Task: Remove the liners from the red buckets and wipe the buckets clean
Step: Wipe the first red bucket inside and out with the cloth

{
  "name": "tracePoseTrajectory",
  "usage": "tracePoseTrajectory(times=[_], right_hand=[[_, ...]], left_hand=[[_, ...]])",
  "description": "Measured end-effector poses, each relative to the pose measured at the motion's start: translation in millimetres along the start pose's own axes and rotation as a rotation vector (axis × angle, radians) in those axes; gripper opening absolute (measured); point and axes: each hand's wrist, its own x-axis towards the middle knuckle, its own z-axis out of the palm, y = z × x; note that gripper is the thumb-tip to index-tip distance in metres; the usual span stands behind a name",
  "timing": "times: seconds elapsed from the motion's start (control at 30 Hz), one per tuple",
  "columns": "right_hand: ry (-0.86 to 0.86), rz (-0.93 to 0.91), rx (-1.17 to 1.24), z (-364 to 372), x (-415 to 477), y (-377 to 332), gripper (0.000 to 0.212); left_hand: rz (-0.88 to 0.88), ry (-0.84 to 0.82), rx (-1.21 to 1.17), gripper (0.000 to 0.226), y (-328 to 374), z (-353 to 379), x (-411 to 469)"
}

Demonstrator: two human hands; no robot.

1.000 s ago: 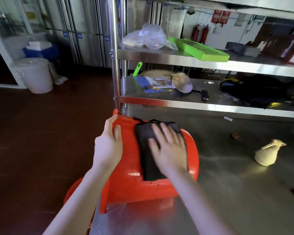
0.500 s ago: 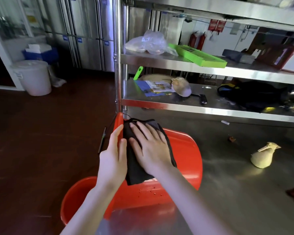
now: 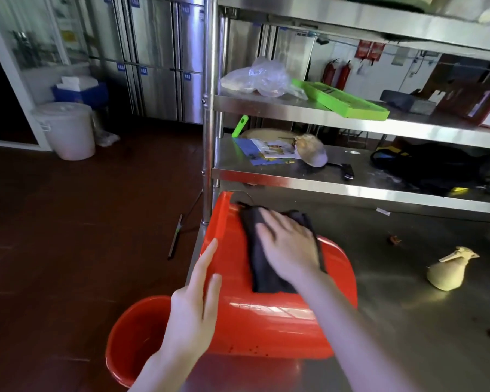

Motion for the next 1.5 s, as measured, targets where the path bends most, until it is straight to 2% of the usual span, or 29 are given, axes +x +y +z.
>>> tracePoseTrajectory(times=[0.07,0.17,0.23,0.37,0.47,0.53,0.63,0.7,0.8,0.87,1.0,1.07,1.17,1.23,1.33,1.4,1.5], right_hand=[[0.034,-0.165,-0.048,6.6,-10.9,-38.6,0.056],[0.061,-0.201,-0.11,6.5,-27.5,-49.9,0.058],[0.105,-0.197,-0.103,6.8,-44.6,-46.4,0.059],[0.153,-0.333,-0.07,19.2,-81.5,-35.8,0.058],[0.178,-0.352,-0.101,24.6,-86.8,-9.3,0.061],[0.17,-0.236,-0.097,27.6,-85.6,14.6,0.064],[0.207,0.058,-0.109,27.9,-75.6,51.3,0.064],[0.246,0.245,-0.092,21.0,-56.4,71.8,0.065],[0.077,0.473,0.009,8.1,-20.8,78.3,0.059],[0.058,0.405,-0.019,8.5,-6.6,57.5,0.054],[0.088,-0.021,-0.071,17.3,-15.4,-21.0,0.058],[0.096,-0.123,-0.073,23.7,-30.6,-42.3,0.058],[0.147,-0.155,-0.074,30.2,-52.5,-40.9,0.057],[0.172,-0.204,-0.066,32.8,-63.8,-33.9,0.057],[0.171,-0.235,-0.047,30.3,-62.4,-25.6,0.056],[0.174,-0.231,-0.044,30.7,-59.9,-23.5,0.056],[0.201,-0.231,-0.01,34.8,-60.7,-12.2,0.059]], left_hand=[[-0.024,-0.012,-0.006,0.047,-1.2,-4.8,0.4],[-0.12,-0.053,-0.023,0.034,3.1,-18.1,20.0],[-0.192,-0.064,0.001,0.038,8.4,-17.3,55.0],[-0.377,-0.119,0.067,0.052,20.5,12.3,127.2],[-0.365,-0.085,0.189,0.049,24.3,30.4,130.3],[-0.277,-0.08,0.223,0.053,22.3,31.3,107.2],[-0.146,-0.119,0.153,0.06,9.7,25.1,63.4],[-0.123,-0.122,0.099,0.061,3.1,24.5,44.1],[-0.098,-0.108,0.027,0.064,-0.9,25.2,34.0],[-0.098,-0.099,0.013,0.064,-2.1,26.0,35.9],[-0.13,-0.104,0.02,0.059,-1.0,20.7,36.6],[-0.207,-0.146,0.019,0.058,5.9,12.3,41.7],[-0.298,-0.17,0.204,0.084,22.5,13.9,72.5],[-0.338,-0.194,0.469,0.097,35.7,28.7,95.4],[-0.288,-0.194,0.759,0.098,50.1,47.2,102.8],[-0.287,-0.132,0.735,0.094,46.5,46.0,99.1],[-0.384,-0.029,0.472,0.089,37.3,37.4,100.8]])
